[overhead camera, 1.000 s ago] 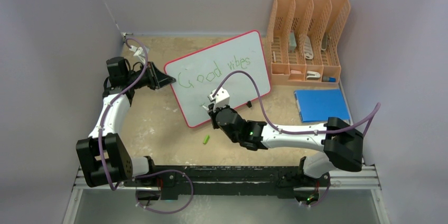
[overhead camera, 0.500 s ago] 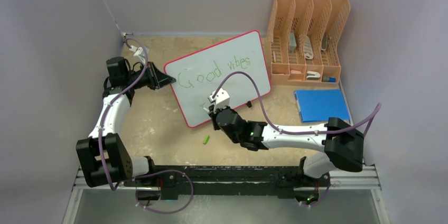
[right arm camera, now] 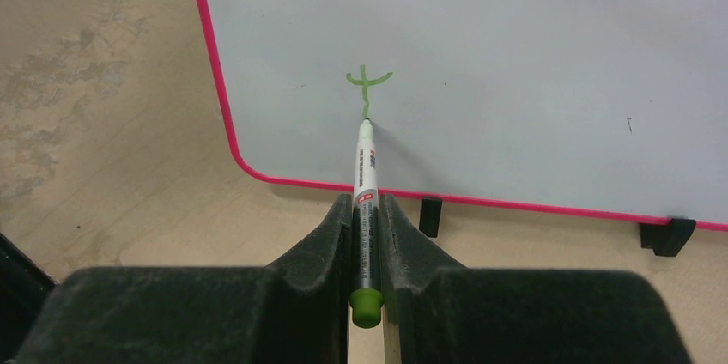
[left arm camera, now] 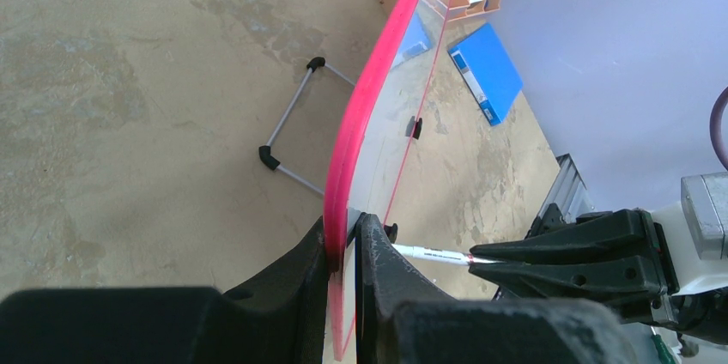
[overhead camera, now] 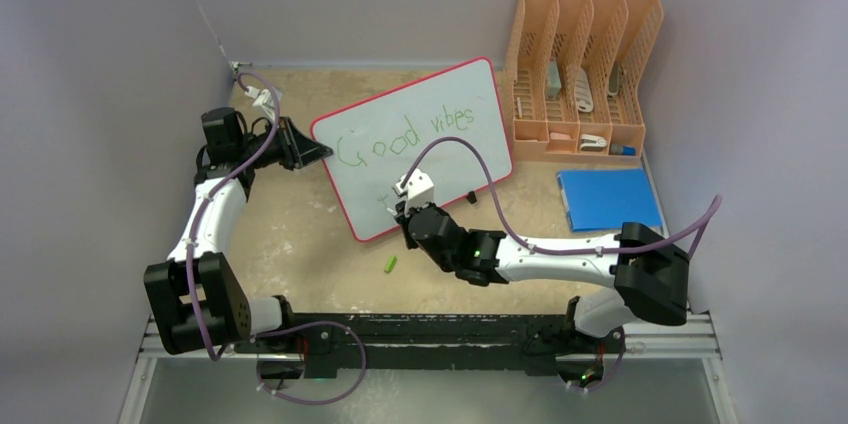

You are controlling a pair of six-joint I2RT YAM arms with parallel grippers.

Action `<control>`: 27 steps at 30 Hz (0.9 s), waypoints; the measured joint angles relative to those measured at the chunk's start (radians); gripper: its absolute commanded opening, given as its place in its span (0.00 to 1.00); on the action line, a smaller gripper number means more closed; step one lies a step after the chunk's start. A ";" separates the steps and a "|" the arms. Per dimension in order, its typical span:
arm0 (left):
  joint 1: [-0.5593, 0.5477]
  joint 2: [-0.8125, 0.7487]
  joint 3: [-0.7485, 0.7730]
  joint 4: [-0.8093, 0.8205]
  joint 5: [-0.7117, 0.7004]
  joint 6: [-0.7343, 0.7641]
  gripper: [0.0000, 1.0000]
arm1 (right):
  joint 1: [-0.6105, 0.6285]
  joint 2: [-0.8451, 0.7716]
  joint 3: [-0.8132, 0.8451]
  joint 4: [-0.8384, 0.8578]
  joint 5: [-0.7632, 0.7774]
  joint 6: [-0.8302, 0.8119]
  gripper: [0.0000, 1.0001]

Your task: Write a sentence on the whiteboard

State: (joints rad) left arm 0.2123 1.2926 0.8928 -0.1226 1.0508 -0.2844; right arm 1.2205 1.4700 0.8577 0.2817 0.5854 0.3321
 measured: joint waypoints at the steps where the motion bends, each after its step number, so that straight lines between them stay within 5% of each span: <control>1: 0.000 0.000 0.000 0.000 0.000 0.000 0.00 | 0.000 0.000 0.000 0.000 0.000 0.000 0.00; 27: -0.003 -0.001 0.000 0.000 0.000 0.000 0.00 | -0.031 -0.067 -0.011 0.015 0.022 -0.013 0.00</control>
State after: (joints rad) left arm 0.2092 1.2919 0.8928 -0.1223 1.0504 -0.2844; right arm 1.1896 1.4033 0.8463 0.2970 0.6075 0.3191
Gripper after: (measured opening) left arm 0.116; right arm 0.150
